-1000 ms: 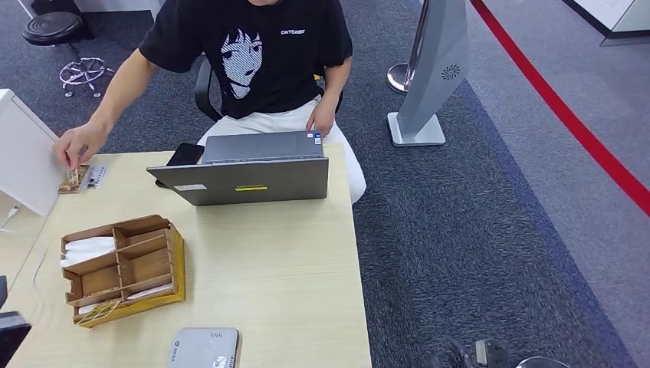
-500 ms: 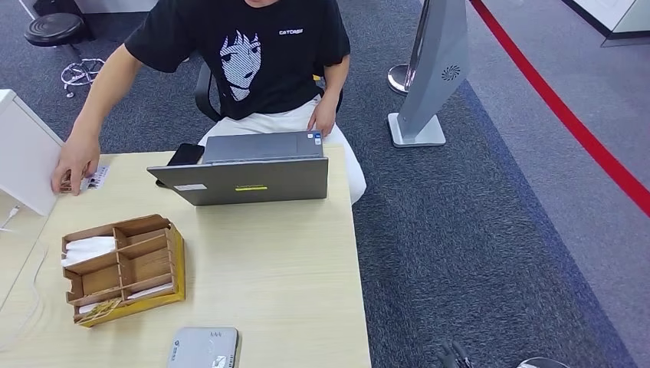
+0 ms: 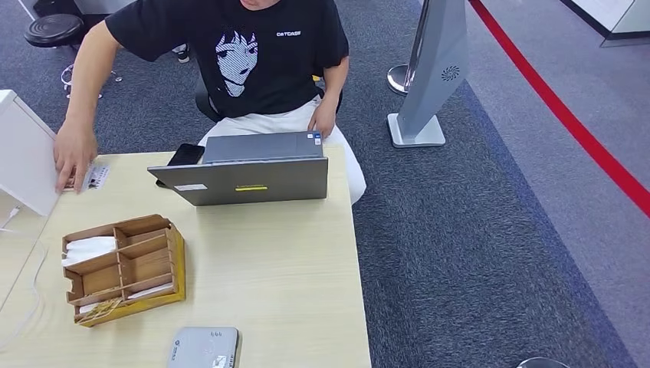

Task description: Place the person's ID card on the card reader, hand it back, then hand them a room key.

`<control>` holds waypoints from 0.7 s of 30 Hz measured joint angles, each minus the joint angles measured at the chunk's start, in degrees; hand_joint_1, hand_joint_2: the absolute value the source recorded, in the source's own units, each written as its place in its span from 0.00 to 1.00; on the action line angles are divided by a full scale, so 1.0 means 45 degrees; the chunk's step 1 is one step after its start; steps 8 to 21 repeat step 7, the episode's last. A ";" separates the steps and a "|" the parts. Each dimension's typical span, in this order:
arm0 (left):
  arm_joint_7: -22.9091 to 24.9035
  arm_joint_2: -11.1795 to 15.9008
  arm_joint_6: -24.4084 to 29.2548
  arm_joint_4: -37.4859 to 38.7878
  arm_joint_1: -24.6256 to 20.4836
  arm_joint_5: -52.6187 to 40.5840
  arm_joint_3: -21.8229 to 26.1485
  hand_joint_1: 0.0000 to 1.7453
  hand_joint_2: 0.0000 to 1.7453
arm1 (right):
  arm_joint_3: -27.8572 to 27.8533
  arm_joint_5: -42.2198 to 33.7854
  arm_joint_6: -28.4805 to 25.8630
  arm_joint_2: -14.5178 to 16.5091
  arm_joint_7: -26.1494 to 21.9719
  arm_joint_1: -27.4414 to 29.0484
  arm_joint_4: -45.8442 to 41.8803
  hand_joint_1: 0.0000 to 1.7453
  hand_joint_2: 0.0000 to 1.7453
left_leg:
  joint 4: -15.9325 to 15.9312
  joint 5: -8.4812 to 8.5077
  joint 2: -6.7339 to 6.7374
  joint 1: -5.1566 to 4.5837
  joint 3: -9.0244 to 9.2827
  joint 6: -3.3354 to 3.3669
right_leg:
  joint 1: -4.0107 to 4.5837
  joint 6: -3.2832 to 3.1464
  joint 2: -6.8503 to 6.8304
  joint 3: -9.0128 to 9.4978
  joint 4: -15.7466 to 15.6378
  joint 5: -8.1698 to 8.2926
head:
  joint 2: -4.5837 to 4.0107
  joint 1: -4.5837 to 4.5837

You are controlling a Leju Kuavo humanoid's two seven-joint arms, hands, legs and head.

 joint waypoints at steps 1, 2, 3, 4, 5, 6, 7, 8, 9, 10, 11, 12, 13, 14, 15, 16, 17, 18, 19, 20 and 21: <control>0.0048 -0.0001 -0.0123 0.0389 -0.0064 -0.0143 0.0128 0.55 1.00 | -0.0040 0.0145 -0.0055 0.0000 0.0058 -0.0079 0.0184 0.50 1.00 | 0.0000 0.0000 0.0001 0.0001 0.0004 0.0000 | 0.0001 0.0000 0.0001 0.0000 0.0000 0.0000 | 0.0000 0.0000; 0.0149 -0.0004 -0.0246 0.0746 -0.0117 -0.0272 0.0259 0.30 1.00 | -0.0083 0.0316 -0.0107 0.0000 0.0154 -0.0145 0.0355 0.25 1.00 | 0.0000 0.0000 0.0002 0.0001 0.0008 0.0000 | 0.0001 -0.0001 0.0001 0.0001 0.0000 0.0000 | 0.0000 0.0000; 0.0351 -0.0010 -0.0398 0.1026 -0.0161 -0.0402 0.0363 0.05 1.00 | -0.0124 0.0574 -0.0159 0.0000 0.0315 -0.0210 0.0497 0.00 1.00 | 0.0000 0.0000 0.0001 0.0000 0.0008 0.0000 | 0.0000 0.0000 0.0001 0.0002 0.0000 0.0000 | 0.0000 0.0001; 0.0819 -0.0023 -0.0706 0.1337 -0.0194 -0.0644 0.0445 0.00 1.00 | -0.0169 0.1167 -0.0154 -0.0001 0.0719 -0.0283 0.0668 0.00 1.00 | 0.0000 0.0000 0.0000 -0.0001 0.0007 0.0000 | -0.0001 0.0000 0.0000 0.0003 0.0000 0.0000 | 0.0000 0.0000; 0.1481 -0.0035 -0.1132 0.1674 -0.0210 -0.0990 0.0506 0.00 1.00 | -0.0231 0.2124 -0.0078 -0.0001 0.1331 -0.0365 0.0854 0.00 1.00 | 0.0000 0.0000 0.0000 -0.0002 0.0008 0.0000 | -0.0001 0.0000 0.0000 0.0004 0.0000 0.0000 | 0.0000 0.0002; 0.2284 -0.0044 -0.1624 0.2046 -0.0208 -0.1463 0.0531 0.00 1.00 | -0.0320 0.3535 0.0134 -0.0001 0.2140 -0.0452 0.1057 0.00 1.00 | 0.0000 -0.0001 0.0000 -0.0001 0.0009 0.0001 | -0.0001 0.0000 0.0000 0.0005 0.0000 0.0000 | 0.0000 0.0004; 0.2763 -0.0050 -0.1923 0.2257 -0.0207 -0.1731 0.0547 0.00 1.00 | -0.0363 0.4322 0.0258 -0.0002 0.2618 -0.0497 0.1175 0.00 1.00 | 0.0000 -0.0001 0.0000 -0.0002 0.0009 0.0001 | -0.0002 0.0000 0.0000 0.0006 0.0000 0.0000 | 0.0000 0.0003; 0.2763 -0.0050 -0.1923 0.2257 -0.0207 -0.1731 0.0547 0.00 1.00 | -0.0363 0.4322 0.0258 -0.0002 0.2618 -0.0497 0.1175 0.00 1.00 | 0.0000 -0.0001 0.0000 -0.0002 0.0009 0.0001 | -0.0002 0.0000 0.0000 0.0006 0.0000 0.0000 | 0.0000 0.0003; 0.2763 -0.0050 -0.1923 0.2257 -0.0207 -0.1731 0.0547 0.00 1.00 | -0.0363 0.4322 0.0258 -0.0002 0.2618 -0.0497 0.1175 0.00 1.00 | 0.0000 -0.0001 0.0000 -0.0002 0.0009 0.0001 | -0.0002 0.0000 0.0000 0.0006 0.0000 0.0000 | 0.0000 0.0003; 0.2763 -0.0050 -0.1923 0.2257 -0.0207 -0.1731 0.0547 0.00 1.00 | -0.0363 0.4322 0.0258 -0.0002 0.2618 -0.0497 0.1175 0.00 1.00 | 0.0000 -0.0001 0.0000 -0.0002 0.0009 0.0001 | -0.0002 0.0000 0.0000 0.0006 0.0000 0.0000 | 0.0000 0.0003; 0.2763 -0.0050 -0.1923 0.2257 -0.0207 -0.1731 0.0547 0.00 1.00 | -0.0363 0.4322 0.0258 -0.0002 0.2618 -0.0497 0.1175 0.00 1.00 | 0.0000 -0.0001 0.0000 -0.0002 0.0009 0.0001 | -0.0002 0.0000 0.0000 0.0006 0.0000 0.0000 | 0.0000 0.0003; 0.2763 -0.0050 -0.1923 0.2257 -0.0207 -0.1731 0.0547 0.00 1.00 | -0.0363 0.4322 0.0258 -0.0002 0.2618 -0.0497 0.1175 0.00 1.00 | 0.0000 -0.0001 0.0000 -0.0002 0.0009 0.0001 | -0.0002 0.0000 0.0000 0.0006 0.0000 0.0000 | 0.0000 0.0003; 0.2763 -0.0050 -0.1923 0.2257 -0.0207 -0.1731 0.0547 0.00 1.00 | -0.0363 0.4322 0.0258 -0.0002 0.2618 -0.0497 0.1175 0.00 1.00 | 0.0000 -0.0001 0.0000 -0.0002 0.0009 0.0001 | -0.0002 0.0000 0.0000 0.0006 0.0000 0.0000 | 0.0000 0.0003; 0.2763 -0.0050 -0.1923 0.2257 -0.0207 -0.1731 0.0547 0.00 1.00 | -0.0363 0.4322 0.0258 -0.0002 0.2618 -0.0497 0.1175 0.00 1.00 | 0.0000 -0.0001 0.0000 -0.0002 0.0009 0.0001 | -0.0002 0.0000 0.0000 0.0006 0.0000 0.0000 | 0.0000 0.0003; 0.2763 -0.0050 -0.1923 0.2257 -0.0207 -0.1731 0.0547 0.00 1.00 | -0.0363 0.4322 0.0258 -0.0002 0.2618 -0.0497 0.1175 0.00 1.00 | 0.0000 -0.0001 0.0000 -0.0002 0.0009 0.0001 | -0.0002 0.0000 0.0000 0.0006 0.0000 0.0000 | 0.0000 0.0003; 0.2763 -0.0050 -0.1923 0.2257 -0.0207 -0.1731 0.0547 0.00 1.00 | -0.0363 0.4322 0.0258 -0.0002 0.2618 -0.0497 0.1175 0.00 1.00 | 0.0000 -0.0001 0.0000 -0.0002 0.0009 0.0001 | -0.0002 0.0000 0.0000 0.0006 0.0000 0.0000 | 0.0000 0.0003; 0.2763 -0.0050 -0.1923 0.2257 -0.0207 -0.1731 0.0547 0.00 1.00 | -0.0363 0.4322 0.0258 -0.0002 0.2618 -0.0497 0.1175 0.00 1.00 | 0.0000 -0.0001 0.0000 -0.0002 0.0009 0.0001 | -0.0002 0.0000 0.0000 0.0006 0.0000 0.0000 | 0.0000 0.0003; 0.2763 -0.0050 -0.1923 0.2257 -0.0207 -0.1731 0.0547 0.00 1.00 | -0.0363 0.4322 0.0258 -0.0002 0.2618 -0.0497 0.1175 0.00 1.00 | 0.0000 -0.0001 0.0000 -0.0002 0.0009 0.0001 | -0.0002 0.0000 0.0000 0.0006 0.0000 0.0000 | 0.0000 0.0003; 0.2763 -0.0050 -0.1923 0.2257 -0.0207 -0.1731 0.0547 0.00 1.00 | -0.0363 0.4322 0.0258 -0.0002 0.2618 -0.0497 0.1175 0.00 1.00 | 0.0000 -0.0001 0.0000 -0.0002 0.0009 0.0001 | -0.0002 0.0000 0.0000 0.0006 0.0000 0.0000 | 0.0000 0.0003; 0.2763 -0.0050 -0.1923 0.2257 -0.0207 -0.1731 0.0547 0.00 1.00 | -0.0363 0.4322 0.0258 -0.0002 0.2618 -0.0497 0.1175 0.00 1.00 | 0.0000 -0.0001 0.0000 -0.0002 0.0009 0.0001 | -0.0002 0.0000 0.0000 0.0006 0.0000 0.0000 | 0.0000 0.0003; 0.2763 -0.0050 -0.1923 0.2257 -0.0207 -0.1731 0.0547 0.00 1.00 | -0.0363 0.4322 0.0258 -0.0002 0.2618 -0.0497 0.1175 0.00 1.00 | 0.0000 -0.0001 0.0000 -0.0002 0.0009 0.0001 | -0.0002 0.0000 0.0000 0.0006 0.0000 0.0000 | 0.0000 0.0003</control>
